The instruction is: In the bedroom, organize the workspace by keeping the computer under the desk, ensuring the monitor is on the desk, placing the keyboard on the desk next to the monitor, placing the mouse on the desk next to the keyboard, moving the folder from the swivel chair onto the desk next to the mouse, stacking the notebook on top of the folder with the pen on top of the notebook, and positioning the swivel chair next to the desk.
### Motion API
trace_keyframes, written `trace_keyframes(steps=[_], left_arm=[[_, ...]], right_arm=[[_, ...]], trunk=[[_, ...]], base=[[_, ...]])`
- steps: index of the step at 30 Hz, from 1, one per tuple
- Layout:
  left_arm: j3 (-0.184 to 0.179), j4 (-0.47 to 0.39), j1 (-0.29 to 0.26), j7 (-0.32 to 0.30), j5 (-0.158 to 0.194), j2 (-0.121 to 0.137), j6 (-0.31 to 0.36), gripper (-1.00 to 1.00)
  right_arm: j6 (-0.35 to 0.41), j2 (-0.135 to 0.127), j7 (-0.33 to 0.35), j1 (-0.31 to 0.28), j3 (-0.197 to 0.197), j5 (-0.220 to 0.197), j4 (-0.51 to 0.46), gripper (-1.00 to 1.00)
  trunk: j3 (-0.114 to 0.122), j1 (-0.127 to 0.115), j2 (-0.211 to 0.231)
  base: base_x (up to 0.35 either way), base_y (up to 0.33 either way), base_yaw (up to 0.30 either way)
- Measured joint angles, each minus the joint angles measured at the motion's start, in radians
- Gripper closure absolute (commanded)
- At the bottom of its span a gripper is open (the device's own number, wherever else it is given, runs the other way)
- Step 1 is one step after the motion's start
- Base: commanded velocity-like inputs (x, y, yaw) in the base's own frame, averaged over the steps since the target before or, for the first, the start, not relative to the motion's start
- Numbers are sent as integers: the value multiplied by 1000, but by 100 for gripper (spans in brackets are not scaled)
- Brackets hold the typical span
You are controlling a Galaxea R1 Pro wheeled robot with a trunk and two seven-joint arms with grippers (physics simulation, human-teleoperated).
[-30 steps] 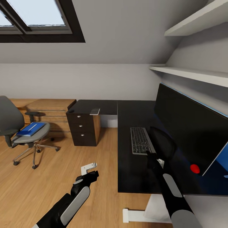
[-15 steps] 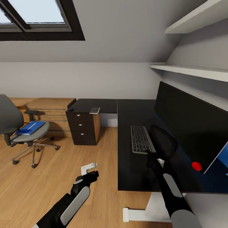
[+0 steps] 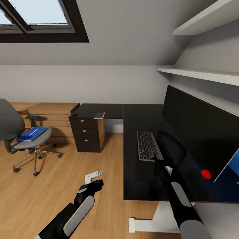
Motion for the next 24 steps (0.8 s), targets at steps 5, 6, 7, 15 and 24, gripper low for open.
trace_keyframes(steps=[5, 6, 7, 15, 24], left_arm=[[0, 1, 0, 0, 0, 0, 1, -100], [0, 1, 0, 0, 0, 0, 1, -100], [0, 1, 0, 0, 0, 0, 1, -100], [-1, 4, 0, -1, 0, 0, 1, -100], [0, 12, 0, -2, 0, 0, 1, -100]], right_arm=[[-4, 0, 0, 0, -3, 0, 0, 100], [-4, 1, 0, 0, -3, 0, 0, 100], [-4, 1, 0, 0, -3, 0, 0, 100], [-6, 0, 0, 0, -2, 2, 0, 100], [-6, 0, 1, 0, -2, 4, 1, 100]], trunk=[[0, 0, 0], [0, 0, 0], [0, 0, 0], [0, 0, 0], [0, 0, 0]], base=[[148, -27, 0], [56, -10, 0], [36, -7, 0], [83, -22, 0], [53, -18, 0]])
